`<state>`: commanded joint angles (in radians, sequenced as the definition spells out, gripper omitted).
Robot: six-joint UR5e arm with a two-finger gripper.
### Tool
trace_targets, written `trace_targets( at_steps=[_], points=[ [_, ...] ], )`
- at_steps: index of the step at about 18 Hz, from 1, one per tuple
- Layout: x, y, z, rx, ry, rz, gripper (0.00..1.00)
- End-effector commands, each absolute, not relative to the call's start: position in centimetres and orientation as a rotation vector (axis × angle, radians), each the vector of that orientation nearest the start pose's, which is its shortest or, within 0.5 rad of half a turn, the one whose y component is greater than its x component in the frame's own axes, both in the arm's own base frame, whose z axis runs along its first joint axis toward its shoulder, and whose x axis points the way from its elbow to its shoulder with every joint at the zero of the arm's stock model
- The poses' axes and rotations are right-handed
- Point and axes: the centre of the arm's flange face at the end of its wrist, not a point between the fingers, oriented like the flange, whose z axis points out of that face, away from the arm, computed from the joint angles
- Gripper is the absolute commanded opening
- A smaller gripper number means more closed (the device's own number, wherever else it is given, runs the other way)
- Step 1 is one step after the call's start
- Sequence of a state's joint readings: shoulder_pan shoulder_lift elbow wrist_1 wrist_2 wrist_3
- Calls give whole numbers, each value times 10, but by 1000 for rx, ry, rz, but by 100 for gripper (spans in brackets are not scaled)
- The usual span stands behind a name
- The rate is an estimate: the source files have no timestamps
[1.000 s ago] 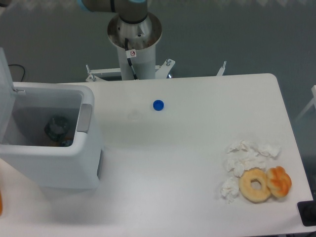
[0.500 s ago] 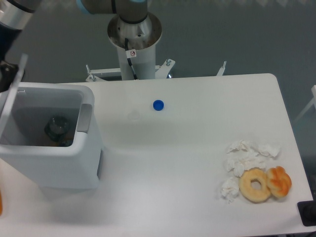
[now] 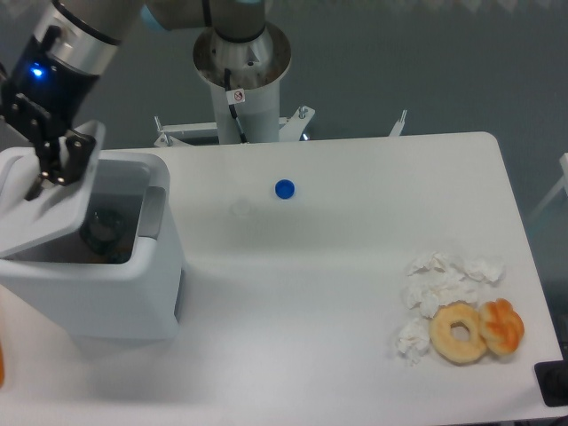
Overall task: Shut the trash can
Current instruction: 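Push the raised lid forward and down onto the trash can, then hold the gripper on the closed lid, pressing it shut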
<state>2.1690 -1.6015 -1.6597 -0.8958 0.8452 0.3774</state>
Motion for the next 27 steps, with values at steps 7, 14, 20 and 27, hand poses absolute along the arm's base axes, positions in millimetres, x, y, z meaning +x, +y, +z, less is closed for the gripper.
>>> trace_targets(
  at_steps=[7, 14, 20, 27],
  points=[
    [-159, 537, 523, -2304, -48, -433, 100],
    [-166, 535, 502, -2327, -40, -437, 100],
    [-173, 535, 497, -2344, -58, -420, 100],
    [-173, 535, 481, -2364, -70, -443, 100]
  ],
)
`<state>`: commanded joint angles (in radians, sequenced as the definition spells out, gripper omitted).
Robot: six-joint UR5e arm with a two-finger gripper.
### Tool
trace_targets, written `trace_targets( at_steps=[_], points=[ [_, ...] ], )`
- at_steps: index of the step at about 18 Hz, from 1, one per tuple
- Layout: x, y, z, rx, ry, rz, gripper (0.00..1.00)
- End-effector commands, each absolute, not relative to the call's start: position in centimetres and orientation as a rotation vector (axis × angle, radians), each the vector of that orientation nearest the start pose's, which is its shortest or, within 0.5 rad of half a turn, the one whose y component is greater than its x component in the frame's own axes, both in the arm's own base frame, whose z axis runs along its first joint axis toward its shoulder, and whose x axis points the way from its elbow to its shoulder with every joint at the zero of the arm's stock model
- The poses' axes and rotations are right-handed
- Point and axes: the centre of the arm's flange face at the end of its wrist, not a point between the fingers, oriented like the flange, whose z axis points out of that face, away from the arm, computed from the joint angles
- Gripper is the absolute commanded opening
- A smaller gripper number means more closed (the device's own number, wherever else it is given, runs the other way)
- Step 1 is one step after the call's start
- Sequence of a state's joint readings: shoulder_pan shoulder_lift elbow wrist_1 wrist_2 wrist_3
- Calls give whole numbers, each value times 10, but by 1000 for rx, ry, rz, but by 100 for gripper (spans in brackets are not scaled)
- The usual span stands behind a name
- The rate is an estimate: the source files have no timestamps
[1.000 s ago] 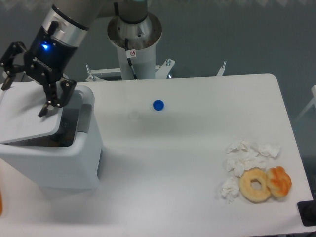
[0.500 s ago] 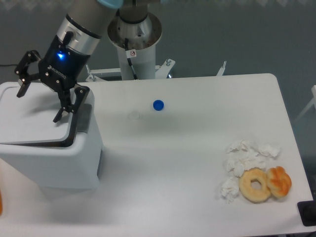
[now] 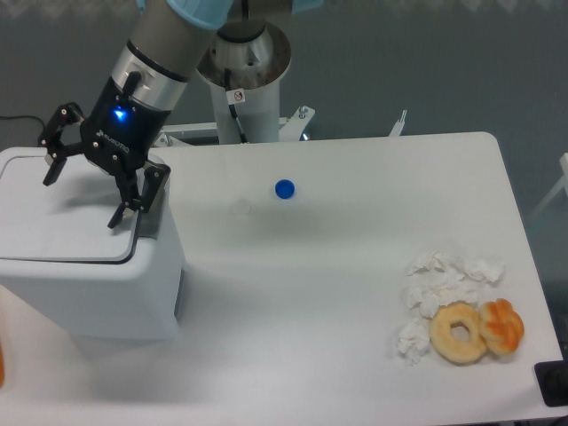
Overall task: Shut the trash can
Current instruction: 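Hold the gripper on the closed lid, pressing it shut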
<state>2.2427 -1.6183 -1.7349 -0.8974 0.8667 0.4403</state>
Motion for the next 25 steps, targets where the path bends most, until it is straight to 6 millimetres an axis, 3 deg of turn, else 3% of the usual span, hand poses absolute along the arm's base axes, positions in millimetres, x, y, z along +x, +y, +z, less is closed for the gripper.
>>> trace_targets(
  at_steps=[25],
  points=[
    [-170, 527, 491, -2351, -69, -431, 100]
  ],
)
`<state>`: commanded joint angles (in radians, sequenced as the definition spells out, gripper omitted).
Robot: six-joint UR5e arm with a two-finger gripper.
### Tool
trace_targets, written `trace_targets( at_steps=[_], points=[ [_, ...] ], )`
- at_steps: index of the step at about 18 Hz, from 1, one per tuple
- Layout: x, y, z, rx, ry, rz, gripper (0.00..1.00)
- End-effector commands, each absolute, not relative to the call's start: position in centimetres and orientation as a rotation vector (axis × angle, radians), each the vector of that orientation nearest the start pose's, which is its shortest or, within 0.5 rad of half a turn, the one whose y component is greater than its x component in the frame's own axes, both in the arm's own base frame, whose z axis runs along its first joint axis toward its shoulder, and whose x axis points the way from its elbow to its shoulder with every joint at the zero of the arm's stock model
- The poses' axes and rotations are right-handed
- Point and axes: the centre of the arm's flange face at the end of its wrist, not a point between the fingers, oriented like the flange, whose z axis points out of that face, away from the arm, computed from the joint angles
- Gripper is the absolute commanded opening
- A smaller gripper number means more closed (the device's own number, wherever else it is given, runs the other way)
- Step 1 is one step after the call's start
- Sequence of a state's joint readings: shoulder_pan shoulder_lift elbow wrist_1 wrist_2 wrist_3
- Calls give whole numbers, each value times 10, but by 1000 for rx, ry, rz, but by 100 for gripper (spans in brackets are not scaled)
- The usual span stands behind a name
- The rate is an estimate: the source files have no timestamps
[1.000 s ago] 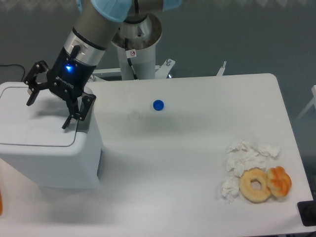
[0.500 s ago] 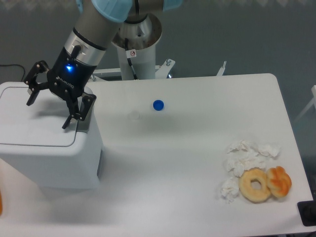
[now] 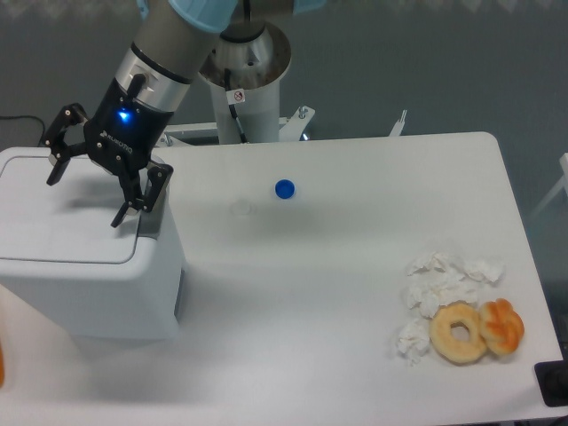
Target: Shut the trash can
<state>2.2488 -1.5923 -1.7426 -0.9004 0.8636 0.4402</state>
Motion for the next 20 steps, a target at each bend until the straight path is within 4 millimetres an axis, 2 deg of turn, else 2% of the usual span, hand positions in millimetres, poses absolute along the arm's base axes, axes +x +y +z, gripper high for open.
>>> trace_targets(
  at_steps=[5, 11, 13, 20],
  points=[
    [-168, 518, 483, -2362, -43, -424, 100],
    [-176, 511, 490, -2351, -53, -399, 100],
    [-187, 504, 499, -2336, -77, -375, 100],
    [-261, 455, 529, -2286, -246, -240, 100]
  ],
)
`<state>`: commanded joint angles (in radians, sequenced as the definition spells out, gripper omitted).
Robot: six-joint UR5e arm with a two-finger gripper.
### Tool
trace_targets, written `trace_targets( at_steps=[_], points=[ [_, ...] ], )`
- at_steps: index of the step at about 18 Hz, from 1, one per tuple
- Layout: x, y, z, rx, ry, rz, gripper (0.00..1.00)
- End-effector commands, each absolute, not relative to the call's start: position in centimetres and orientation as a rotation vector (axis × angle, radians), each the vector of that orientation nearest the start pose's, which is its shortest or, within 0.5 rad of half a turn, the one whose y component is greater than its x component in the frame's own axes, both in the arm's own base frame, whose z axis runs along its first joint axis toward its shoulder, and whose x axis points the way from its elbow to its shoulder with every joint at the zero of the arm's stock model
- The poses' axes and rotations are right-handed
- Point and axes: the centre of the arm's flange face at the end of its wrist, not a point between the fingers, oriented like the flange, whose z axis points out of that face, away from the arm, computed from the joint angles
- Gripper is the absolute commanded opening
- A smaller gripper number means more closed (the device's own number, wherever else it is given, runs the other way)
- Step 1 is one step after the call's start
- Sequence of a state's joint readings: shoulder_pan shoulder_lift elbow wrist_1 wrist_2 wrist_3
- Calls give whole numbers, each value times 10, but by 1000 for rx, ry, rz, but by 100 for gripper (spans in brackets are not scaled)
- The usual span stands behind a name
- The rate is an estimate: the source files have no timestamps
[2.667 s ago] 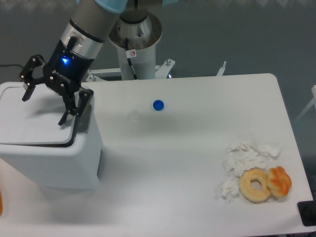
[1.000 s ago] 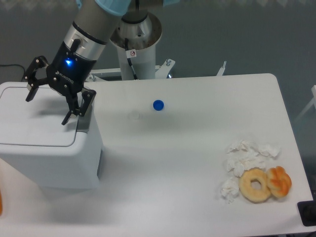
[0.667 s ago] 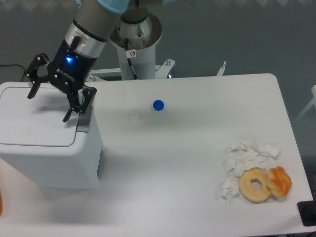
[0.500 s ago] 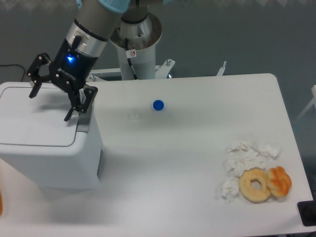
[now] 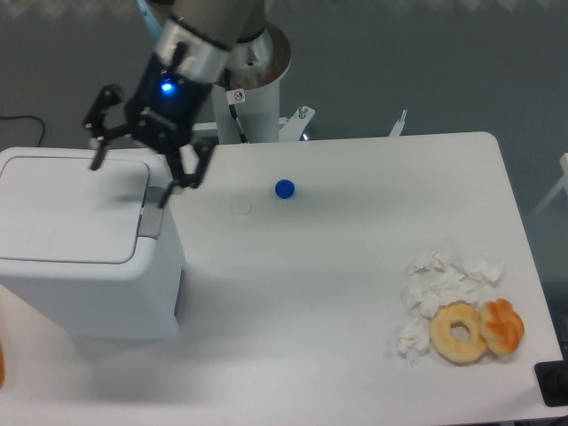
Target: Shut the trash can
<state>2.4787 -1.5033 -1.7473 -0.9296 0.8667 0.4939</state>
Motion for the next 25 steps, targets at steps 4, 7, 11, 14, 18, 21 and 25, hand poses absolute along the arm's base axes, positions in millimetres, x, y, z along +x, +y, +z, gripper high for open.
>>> trace_targets(
  at_steps=[4, 7, 11, 14, 18, 21, 25],
  points=[
    [-301, 433, 538, -2272, -191, -116, 100],
    [-324, 417, 539, -2279, -105, -19, 100],
    [-345, 400, 520, -2433, 18, 201, 100],
    [-359, 384, 513, -2596, 202, 358, 100],
    [-361, 371, 508, -2735, 317, 463, 100],
    [-367, 361, 507, -2820, 430, 492, 100],
    [-362, 352, 512, -2833, 455, 474, 100]
  ],
)
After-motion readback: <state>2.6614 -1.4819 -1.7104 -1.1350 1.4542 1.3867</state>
